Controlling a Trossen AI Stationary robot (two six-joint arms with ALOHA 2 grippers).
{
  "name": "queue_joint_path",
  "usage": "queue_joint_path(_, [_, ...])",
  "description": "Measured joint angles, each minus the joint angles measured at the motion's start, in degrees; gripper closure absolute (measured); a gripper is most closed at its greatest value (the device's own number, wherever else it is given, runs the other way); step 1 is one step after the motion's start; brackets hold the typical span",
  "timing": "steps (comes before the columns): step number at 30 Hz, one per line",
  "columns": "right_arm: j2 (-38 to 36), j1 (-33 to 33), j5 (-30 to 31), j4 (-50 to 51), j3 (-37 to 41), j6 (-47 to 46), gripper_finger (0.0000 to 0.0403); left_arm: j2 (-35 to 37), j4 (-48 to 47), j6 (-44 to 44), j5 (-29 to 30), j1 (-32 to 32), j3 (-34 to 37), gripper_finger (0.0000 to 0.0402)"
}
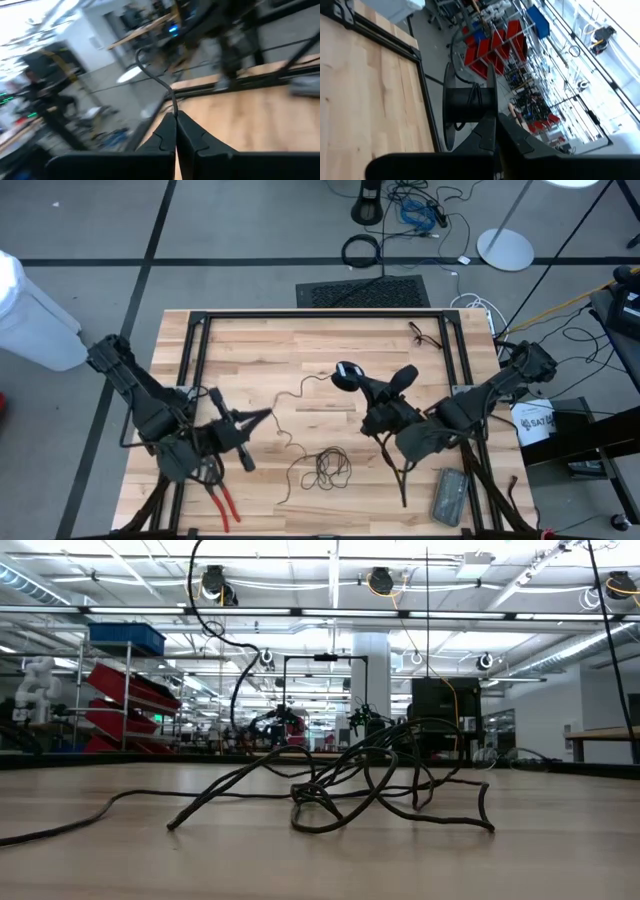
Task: Coil cords
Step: Uncoil the black wire from the black spool
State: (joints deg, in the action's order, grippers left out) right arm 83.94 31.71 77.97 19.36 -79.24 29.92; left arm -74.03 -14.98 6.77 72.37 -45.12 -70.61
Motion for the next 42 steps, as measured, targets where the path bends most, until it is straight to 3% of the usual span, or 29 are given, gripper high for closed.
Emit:
queue_joint_path(7, [0.0, -2.2, 0.0, 3.9, 0.0, -5.2, 0.0403, -1.6, 6.7, 6.0, -7.7, 0.0, 0.0, 0.0402])
queue_joint_path(15, [0.0, -4.2, 0.1, 8.2, 0.0, -9.3, 0.0403, -1.6, 7.0, 6.0, -11.7, 0.1, 0.0, 0.0402])
queue_joint_path(29, [0.0, -7.8, 0.1, 17.7, 0.0, -18.7, 0.0403, -2.7, 10.0, 5.7, -26.2, 2.2, -0.1, 0.0402])
queue_joint_path(36, [0.0, -7.4, 0.2, 16.6, 0.0, -18.2, 0.0403, -7.5, 15.6, 9.7, -36.7, 5.3, -0.1, 0.0402])
queue_joint_path(42, [0.0, -5.2, 0.2, 9.0, 0.0, -11.2, 0.0403, -11.8, 19.3, 12.7, -42.9, 8.7, -0.1, 0.0402])
